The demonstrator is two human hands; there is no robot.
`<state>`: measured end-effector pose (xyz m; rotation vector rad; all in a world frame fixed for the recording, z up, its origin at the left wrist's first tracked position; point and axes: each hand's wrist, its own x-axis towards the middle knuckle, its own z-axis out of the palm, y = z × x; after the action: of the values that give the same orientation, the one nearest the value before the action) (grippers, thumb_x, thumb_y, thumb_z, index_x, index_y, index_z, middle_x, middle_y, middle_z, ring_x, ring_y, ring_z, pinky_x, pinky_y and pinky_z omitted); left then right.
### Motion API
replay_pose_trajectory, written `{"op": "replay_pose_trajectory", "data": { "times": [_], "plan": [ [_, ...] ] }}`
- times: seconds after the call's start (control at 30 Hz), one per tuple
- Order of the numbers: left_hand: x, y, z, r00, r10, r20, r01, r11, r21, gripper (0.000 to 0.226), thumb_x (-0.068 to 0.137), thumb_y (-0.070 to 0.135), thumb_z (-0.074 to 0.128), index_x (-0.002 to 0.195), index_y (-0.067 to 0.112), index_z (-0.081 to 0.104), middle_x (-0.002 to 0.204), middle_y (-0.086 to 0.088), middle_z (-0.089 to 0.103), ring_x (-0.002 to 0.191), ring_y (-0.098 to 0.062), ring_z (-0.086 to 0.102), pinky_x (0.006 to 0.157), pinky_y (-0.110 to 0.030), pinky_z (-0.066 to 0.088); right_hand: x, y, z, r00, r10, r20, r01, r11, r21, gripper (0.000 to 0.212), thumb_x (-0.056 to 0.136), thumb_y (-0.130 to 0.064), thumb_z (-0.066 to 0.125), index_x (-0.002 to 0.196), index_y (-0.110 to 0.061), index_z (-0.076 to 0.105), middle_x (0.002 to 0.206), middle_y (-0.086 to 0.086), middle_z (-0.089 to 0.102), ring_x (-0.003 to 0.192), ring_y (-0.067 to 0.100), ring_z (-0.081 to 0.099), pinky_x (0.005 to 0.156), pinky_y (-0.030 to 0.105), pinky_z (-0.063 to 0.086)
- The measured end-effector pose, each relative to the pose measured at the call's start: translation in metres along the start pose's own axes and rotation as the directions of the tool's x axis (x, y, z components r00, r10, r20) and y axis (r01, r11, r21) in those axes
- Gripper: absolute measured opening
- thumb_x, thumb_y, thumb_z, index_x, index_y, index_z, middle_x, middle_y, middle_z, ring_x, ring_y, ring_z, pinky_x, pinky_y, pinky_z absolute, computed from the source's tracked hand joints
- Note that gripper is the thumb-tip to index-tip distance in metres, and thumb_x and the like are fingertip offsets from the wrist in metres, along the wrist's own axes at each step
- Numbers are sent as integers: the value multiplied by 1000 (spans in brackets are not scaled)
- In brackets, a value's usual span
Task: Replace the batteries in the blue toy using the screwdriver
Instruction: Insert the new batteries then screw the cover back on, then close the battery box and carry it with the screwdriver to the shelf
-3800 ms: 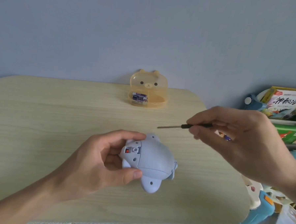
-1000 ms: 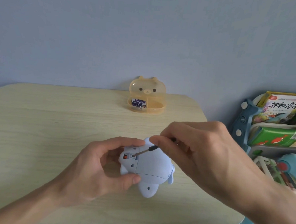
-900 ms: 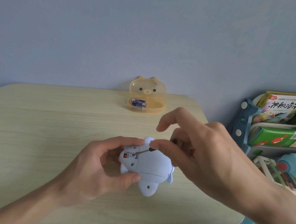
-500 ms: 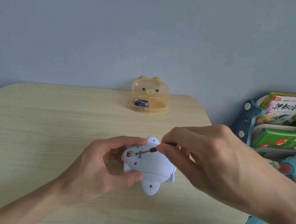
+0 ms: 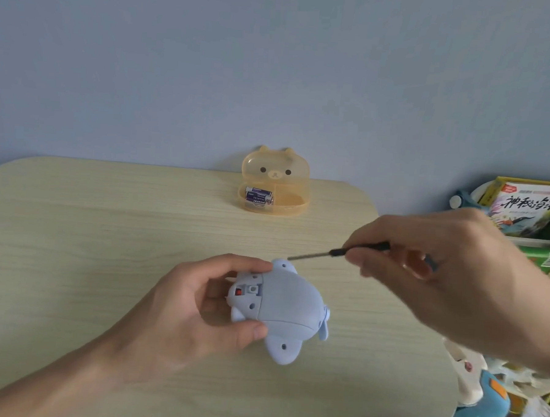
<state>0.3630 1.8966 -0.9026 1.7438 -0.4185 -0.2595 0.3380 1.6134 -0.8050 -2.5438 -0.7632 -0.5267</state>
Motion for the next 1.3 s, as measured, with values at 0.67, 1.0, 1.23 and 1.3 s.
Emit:
{"op": "replay_pose_trajectory", "data": {
  "times": [0.67,1.0,1.23,1.3],
  "plan": [
    [45,8,36,990,43,132,-68,979,193,57,74,23,96,121,46,72,120,8,79,107,-12,74,95,-22,57,-11,104,70,923,373,96,-380,922,73,5,89,-32,80,93,-32,84,99,-17,75,93,-5,63,80,1,40],
    [68,24,-8,993,107,-51,-99,985,138,55,72,51,78,118,22,78,122,9,81,110,-10,77,92,-21,60,-9,115,73,917,381,116,-392,915,96,18,85,-41,81,101,-33,83,108,-21,73,103,1,65,91,13,46],
    [166,7,-81,922,-14,-387,91,979,182,18,107,27,64,116,15,74,127,-12,76,114,-30,76,86,-32,61,64,139,78,870,481,111,-494,850,185,16,97,-40,70,103,-30,81,92,-23,74,82,-9,66,68,2,42],
    [193,-8,-89,919,-93,-382,161,976,150,23,109,30,60,121,13,70,133,-17,72,106,-29,75,80,-31,63,92,147,90,834,538,122,-550,799,243,19,100,-37,65,94,-26,81,86,-9,75,79,8,65,65,16,45]
  ]
}}
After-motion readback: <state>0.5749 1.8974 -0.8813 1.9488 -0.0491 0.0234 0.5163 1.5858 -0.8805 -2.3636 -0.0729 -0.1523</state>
